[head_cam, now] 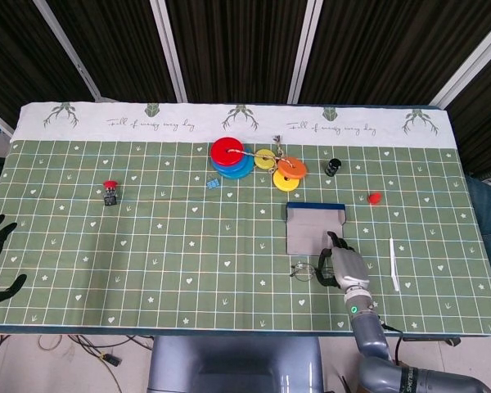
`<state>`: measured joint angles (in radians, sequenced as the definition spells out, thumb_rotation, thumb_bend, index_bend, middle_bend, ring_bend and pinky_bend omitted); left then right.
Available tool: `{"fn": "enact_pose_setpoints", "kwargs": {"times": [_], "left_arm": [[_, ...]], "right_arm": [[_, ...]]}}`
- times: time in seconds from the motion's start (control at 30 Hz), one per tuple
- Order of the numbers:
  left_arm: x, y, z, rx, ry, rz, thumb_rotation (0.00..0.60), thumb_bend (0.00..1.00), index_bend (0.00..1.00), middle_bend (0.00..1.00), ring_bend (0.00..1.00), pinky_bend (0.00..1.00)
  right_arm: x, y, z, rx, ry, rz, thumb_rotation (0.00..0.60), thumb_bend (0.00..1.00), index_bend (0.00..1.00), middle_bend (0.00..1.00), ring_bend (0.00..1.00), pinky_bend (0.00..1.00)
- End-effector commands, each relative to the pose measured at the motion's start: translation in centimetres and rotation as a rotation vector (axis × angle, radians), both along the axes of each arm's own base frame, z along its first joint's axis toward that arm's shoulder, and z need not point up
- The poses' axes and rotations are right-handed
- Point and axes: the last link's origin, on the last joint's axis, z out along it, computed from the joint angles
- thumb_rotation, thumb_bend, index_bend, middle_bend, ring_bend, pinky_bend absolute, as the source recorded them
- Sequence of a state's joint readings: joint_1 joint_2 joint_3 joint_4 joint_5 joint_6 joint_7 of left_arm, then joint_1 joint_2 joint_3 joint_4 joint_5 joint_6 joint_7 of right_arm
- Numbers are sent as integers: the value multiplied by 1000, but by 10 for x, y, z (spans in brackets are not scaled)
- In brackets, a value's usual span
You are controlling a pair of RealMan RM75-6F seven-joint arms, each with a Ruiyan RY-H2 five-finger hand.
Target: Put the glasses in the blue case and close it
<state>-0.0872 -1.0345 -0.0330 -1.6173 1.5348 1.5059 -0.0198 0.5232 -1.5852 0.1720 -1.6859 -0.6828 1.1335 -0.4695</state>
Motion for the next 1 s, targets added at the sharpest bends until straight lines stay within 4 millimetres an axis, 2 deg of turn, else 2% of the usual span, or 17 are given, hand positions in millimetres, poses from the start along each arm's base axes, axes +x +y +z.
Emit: {"fn": "enact_pose_setpoints", "kwargs": {"times": [0.03, 0.63, 0.83, 1.0], "left_arm": [[0, 0, 0, 0, 1, 0, 600, 235, 94, 0, 0, 0], [0, 0, 0, -5, 2, 10, 600, 236, 98, 0, 0, 0], [0, 0, 1, -3, 0, 10, 600, 235, 99, 0, 0, 0], [0, 0, 1, -1, 0, 10, 600, 235, 99, 0, 0, 0]], "right_arm": [[0, 0, 0, 1, -1, 1, 600, 456, 609, 69, 105, 203], [1, -2, 2, 19, -8, 6, 600, 549, 618, 70, 105, 203], [6, -10, 12, 9, -8, 40, 600, 548, 618, 69, 105, 203], [14, -27, 29, -25, 19, 112, 600, 548, 631, 61, 104, 203]]}}
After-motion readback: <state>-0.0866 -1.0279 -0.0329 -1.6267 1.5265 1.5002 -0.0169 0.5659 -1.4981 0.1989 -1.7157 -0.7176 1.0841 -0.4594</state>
